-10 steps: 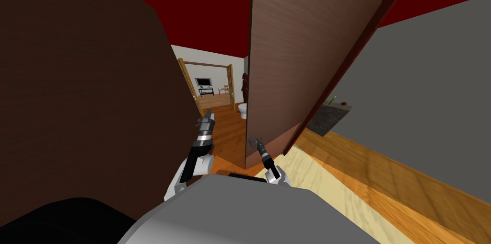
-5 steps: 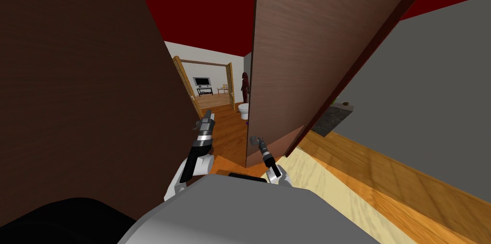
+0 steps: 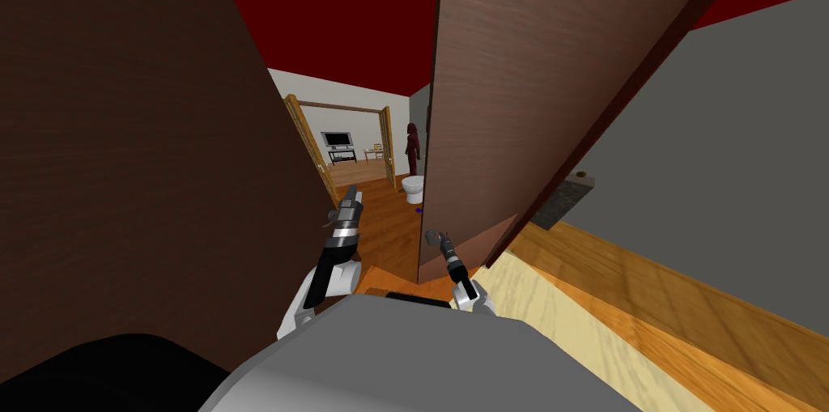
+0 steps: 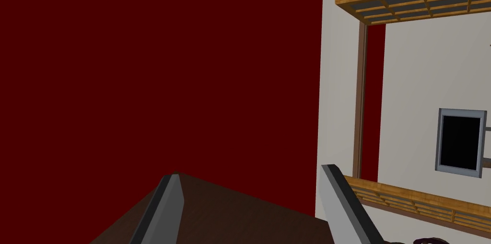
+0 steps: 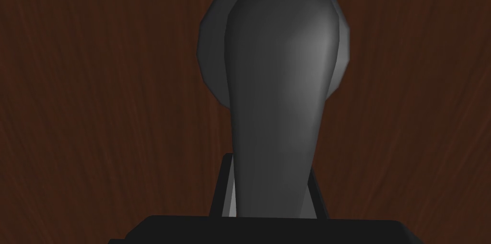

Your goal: Push the door open

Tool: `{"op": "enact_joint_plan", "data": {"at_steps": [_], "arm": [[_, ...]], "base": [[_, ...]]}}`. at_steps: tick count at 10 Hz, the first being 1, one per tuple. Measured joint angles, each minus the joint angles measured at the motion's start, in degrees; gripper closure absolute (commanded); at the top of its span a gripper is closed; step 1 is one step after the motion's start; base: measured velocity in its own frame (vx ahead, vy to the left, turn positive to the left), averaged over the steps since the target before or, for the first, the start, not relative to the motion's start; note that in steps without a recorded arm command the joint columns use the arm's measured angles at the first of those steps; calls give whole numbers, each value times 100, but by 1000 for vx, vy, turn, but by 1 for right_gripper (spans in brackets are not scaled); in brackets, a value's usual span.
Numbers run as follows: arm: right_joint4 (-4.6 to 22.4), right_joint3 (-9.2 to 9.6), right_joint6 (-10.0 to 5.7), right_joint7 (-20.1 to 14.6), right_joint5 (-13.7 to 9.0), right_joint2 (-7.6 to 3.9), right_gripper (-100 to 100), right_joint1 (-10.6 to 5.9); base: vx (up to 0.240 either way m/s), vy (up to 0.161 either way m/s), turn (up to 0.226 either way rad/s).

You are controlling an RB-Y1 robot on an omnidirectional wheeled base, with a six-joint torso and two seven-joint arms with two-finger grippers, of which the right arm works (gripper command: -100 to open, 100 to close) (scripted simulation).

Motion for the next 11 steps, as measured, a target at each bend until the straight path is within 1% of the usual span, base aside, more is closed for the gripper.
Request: {"op": "enact_joint_plan", "data": {"at_steps": [1, 2, 3, 4, 5, 7, 9, 11], "arm": [[-28, -51, 15, 17, -25, -15, 100, 30], [23, -128, -4, 52, -64, -4, 100, 9], [-106, -186, 40, 91, -89, -10, 100, 73], [-177, -262, 73, 136, -124, -1, 100, 99], [-31, -329, 21, 161, -160, 2, 100, -7], [7, -464, 10, 206, -228, 12, 100, -3], [98, -618, -33, 276, -304, 38, 100, -41], [37, -746, -8, 330, -366, 53, 100, -22]], "base": [[166, 144, -62], [142, 149, -76], [126, 154, -81], [92, 121, -44], [124, 123, -52], [150, 136, -74], [134, 145, -73], [120, 112, -52]]}}
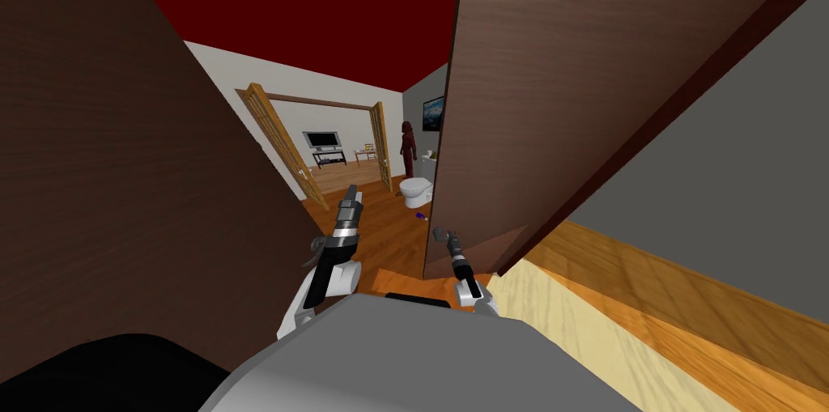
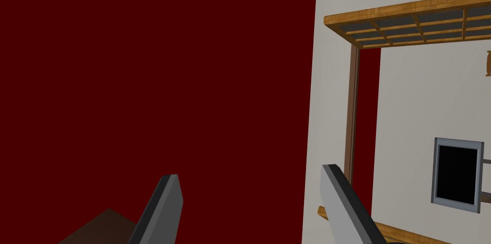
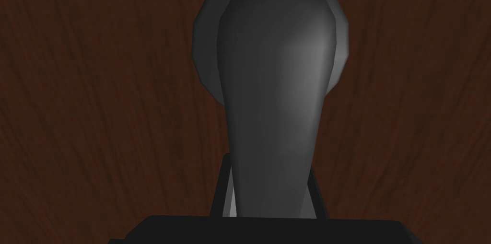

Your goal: Push the door open

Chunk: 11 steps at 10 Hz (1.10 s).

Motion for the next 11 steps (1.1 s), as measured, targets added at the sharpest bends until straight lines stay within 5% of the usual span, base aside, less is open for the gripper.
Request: {"op": "enact_joint_plan", "data": {"at_steps": [4, 5, 11], "arm": [[189, -180, -79, 152, -94, 15, 100, -53], [57, -196, -11, 191, -100, 12, 100, 20], [66, -539, -37, 626, -269, 266, 100, -3]], "base": [[114, 51, -55], [145, 66, -53], [175, 70, -74]]}}
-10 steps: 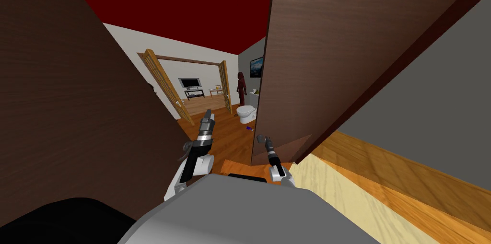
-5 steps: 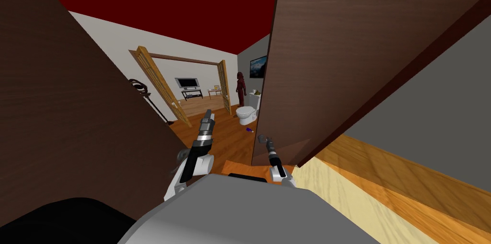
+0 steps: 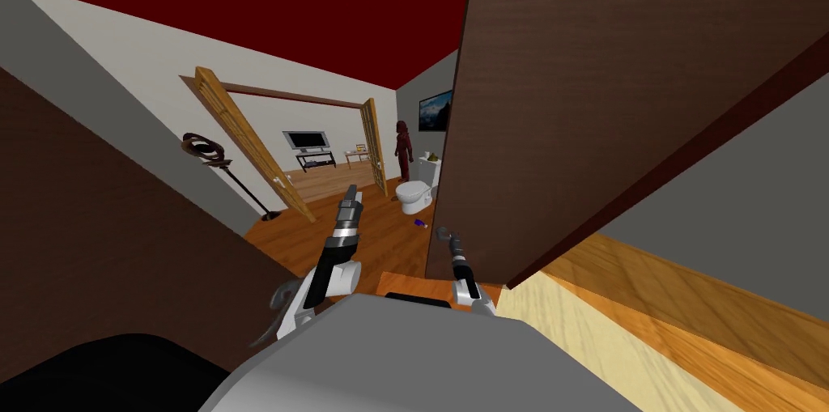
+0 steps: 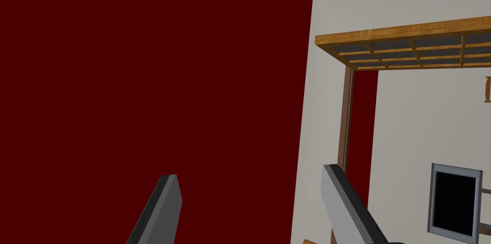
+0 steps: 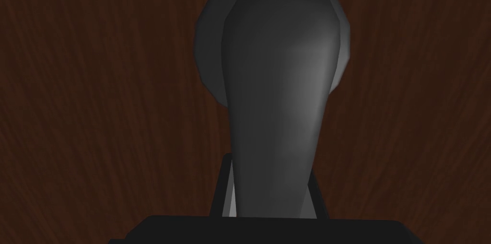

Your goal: Push the door open

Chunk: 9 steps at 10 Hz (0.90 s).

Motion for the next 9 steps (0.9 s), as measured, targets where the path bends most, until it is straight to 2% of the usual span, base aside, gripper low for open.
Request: {"op": "enact_joint_plan", "data": {"at_steps": [2, 3, 4, 5, 6, 8, 9], "arm": [[91, -128, -66, 127, -65, 126, 100, -60], [-59, -163, -5, 185, -78, 196, 100, 18], [-88, -174, 8, 198, -83, 193, 100, 22], [-281, -178, 119, 206, -89, 134, 100, 151], [-259, -211, 148, 223, -111, 93, 100, 146], [-48, -282, 31, 236, -159, 26, 100, 38], [-15, -329, -9, 271, -186, 10, 100, 37]], "base": [[133, 53, -55], [55, -1, -25], [117, 41, -18], [133, 74, -54], [79, 39, -20], [142, 75, -39], [178, 86, -51]]}}
